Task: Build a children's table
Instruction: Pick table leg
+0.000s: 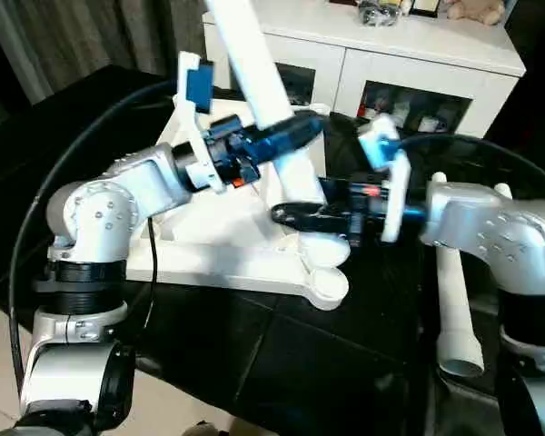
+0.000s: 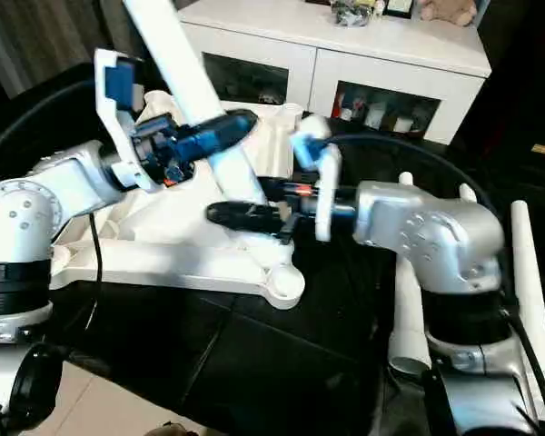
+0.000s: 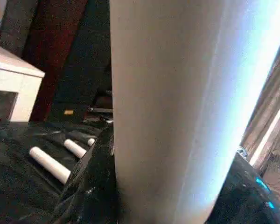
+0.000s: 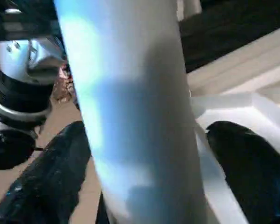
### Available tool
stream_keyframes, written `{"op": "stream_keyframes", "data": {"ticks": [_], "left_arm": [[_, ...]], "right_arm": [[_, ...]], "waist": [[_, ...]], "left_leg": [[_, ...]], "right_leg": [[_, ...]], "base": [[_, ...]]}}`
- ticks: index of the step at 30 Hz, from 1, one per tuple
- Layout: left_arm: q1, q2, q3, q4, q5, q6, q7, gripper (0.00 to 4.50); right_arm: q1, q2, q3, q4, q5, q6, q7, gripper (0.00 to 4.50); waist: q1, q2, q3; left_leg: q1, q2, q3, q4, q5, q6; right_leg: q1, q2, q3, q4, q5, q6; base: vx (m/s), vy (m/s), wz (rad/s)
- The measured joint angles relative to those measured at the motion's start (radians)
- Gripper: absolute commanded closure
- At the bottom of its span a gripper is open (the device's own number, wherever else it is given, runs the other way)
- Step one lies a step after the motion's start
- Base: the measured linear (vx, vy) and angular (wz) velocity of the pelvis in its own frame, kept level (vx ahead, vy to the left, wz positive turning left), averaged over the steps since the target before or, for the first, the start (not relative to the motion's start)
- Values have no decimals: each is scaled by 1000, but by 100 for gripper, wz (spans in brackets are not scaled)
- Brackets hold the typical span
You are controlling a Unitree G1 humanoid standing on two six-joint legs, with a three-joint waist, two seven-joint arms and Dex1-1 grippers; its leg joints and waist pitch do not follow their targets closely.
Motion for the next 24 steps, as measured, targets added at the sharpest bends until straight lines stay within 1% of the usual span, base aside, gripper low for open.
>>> {"op": "stream_keyframes", "data": {"ticks": [2,5,6,7,10,13,15,16,17,19,20,22,23,24], "left_arm": [[0,7,0,5,2,-3,-6,262],[0,12,0,7,8,-4,-19,262],[0,13,-1,7,10,-4,-24,262],[0,15,-3,7,12,-5,-28,262],[0,31,-20,7,19,-8,-49,262],[0,34,-27,7,23,-17,-56,262],[0,36,-30,8,34,-25,-59,262],[0,36,-31,10,41,-26,-62,262],[0,37,-32,14,43,-27,-67,262],[0,39,-35,19,52,-28,-71,262],[0,42,-35,26,54,-33,-76,262],[-3,44,-36,38,60,-43,-77,262],[-9,40,-34,50,62,-47,-68,227],[-21,28,-28,70,64,-46,-47,206]], "right_arm": [[-5,-5,25,5,-11,-13,16,78],[-21,-13,45,11,-21,-21,25,87],[-25,-13,47,12,-23,-22,30,87],[-27,-13,47,12,-24,-28,35,114],[-27,-17,58,30,-32,-38,47,130],[-27,-21,67,36,-37,-43,54,167],[-27,-21,72,35,-46,-52,56,176],[-27,-20,77,35,-50,-56,57,195],[-27,-20,80,35,-52,-60,56,204],[-27,-17,88,35,-59,-63,55,204],[-26,-10,96,31,-69,-74,49,222],[-22,-3,100,31,-81,-92,38,237],[-19,2,101,30,-91,-106,30,239],[-15,14,97,30,-100,-122,12,242]], "waist": [[0,0,0],[0,0,0],[0,0,0],[0,0,0],[0,0,0],[0,0,0],[0,0,0],[0,0,0],[0,0,0],[0,0,0],[0,0,0],[0,1,0],[0,1,0],[1,1,0]], "left_leg": [[0,0,0,0,0,0],[0,0,0,0,0,0],[0,0,0,0,0,0],[0,0,0,0,0,0],[0,0,0,0,0,0],[0,0,0,0,0,0],[0,0,0,0,0,0],[0,0,0,0,0,0],[0,0,0,0,0,0],[0,0,0,0,0,-1],[0,0,0,0,0,-1],[0,1,0,0,1,-1],[0,1,0,0,1,-1],[0,1,0,0,1,-2]], "right_leg": [[0,0,0,0,0,0],[0,0,0,0,0,0],[0,0,0,0,0,0],[0,0,0,0,0,0],[0,0,0,0,0,0],[0,0,0,0,0,0],[0,0,0,0,0,0],[0,0,0,1,0,0],[0,0,0,0,0,0],[0,0,0,1,0,0],[0,0,0,1,0,0],[0,0,0,1,0,0],[0,0,0,1,0,0],[0,0,-1,1,0,0]], "base": [[0,0,0],[0,0,0],[0,0,0],[0,0,0],[0,0,0],[0,0,0],[0,0,0],[0,0,0],[0,0,0],[0,0,0],[0,0,0],[0,0,0],[0,0,0],[0,0,0]]}}
